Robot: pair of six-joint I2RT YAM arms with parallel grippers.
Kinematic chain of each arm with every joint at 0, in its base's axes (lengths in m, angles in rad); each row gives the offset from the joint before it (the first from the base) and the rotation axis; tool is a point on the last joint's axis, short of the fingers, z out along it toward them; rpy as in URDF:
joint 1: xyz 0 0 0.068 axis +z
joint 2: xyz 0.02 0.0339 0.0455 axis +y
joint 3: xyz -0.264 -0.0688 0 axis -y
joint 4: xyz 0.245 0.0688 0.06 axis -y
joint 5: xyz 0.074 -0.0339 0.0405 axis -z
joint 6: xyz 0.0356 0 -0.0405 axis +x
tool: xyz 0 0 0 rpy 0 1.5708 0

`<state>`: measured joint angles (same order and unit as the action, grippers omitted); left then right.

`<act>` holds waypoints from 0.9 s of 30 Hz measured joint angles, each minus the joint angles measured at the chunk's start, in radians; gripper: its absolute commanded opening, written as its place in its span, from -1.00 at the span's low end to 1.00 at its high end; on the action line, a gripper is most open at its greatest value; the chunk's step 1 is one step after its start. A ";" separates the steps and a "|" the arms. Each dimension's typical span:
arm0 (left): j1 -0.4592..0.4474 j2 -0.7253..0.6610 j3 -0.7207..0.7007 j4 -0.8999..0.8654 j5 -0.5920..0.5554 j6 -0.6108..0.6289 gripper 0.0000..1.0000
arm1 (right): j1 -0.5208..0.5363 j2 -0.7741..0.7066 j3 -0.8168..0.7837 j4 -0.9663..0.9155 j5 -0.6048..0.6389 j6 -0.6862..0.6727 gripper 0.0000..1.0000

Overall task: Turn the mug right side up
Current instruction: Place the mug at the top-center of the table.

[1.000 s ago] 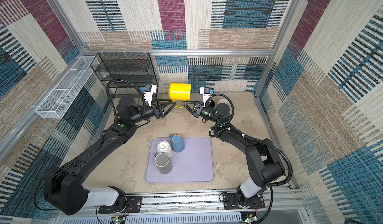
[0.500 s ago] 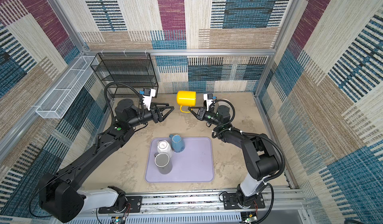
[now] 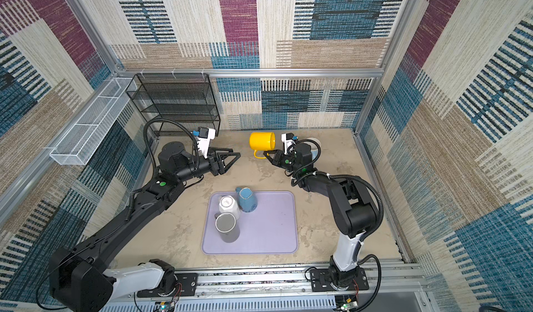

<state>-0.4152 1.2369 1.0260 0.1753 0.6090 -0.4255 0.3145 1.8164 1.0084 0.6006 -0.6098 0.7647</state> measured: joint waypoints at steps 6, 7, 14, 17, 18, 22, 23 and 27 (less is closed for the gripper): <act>0.000 -0.005 -0.012 -0.007 0.000 0.002 0.35 | 0.000 0.035 0.085 -0.141 0.084 -0.058 -1.00; 0.000 -0.006 -0.014 -0.007 0.000 0.002 0.35 | 0.000 0.039 0.097 -0.162 0.095 -0.066 -1.00; 0.000 -0.014 -0.025 -0.007 0.000 0.002 0.34 | 0.000 0.073 0.183 -0.321 0.181 -0.132 -1.00; 0.000 -0.014 -0.029 -0.006 -0.001 0.002 0.34 | 0.000 0.085 0.226 -0.387 0.219 -0.154 -1.00; 0.000 -0.014 -0.030 -0.006 -0.001 0.002 0.34 | 0.001 0.090 0.242 -0.407 0.231 -0.163 -1.00; 0.000 -0.018 -0.034 -0.004 -0.001 0.002 0.34 | 0.011 0.112 0.314 -0.501 0.289 -0.194 -1.00; 0.000 -0.019 -0.035 -0.003 -0.001 0.002 0.34 | 0.015 0.121 0.336 -0.528 0.303 -0.202 -1.00; 0.000 -0.021 -0.041 -0.001 -0.001 0.002 0.33 | 0.026 0.150 0.419 -0.637 0.359 -0.240 -1.00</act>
<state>-0.4152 1.2156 0.9848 0.1741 0.6079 -0.4236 0.3405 1.9663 1.4277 -0.0364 -0.2508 0.5247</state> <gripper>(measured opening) 0.668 0.182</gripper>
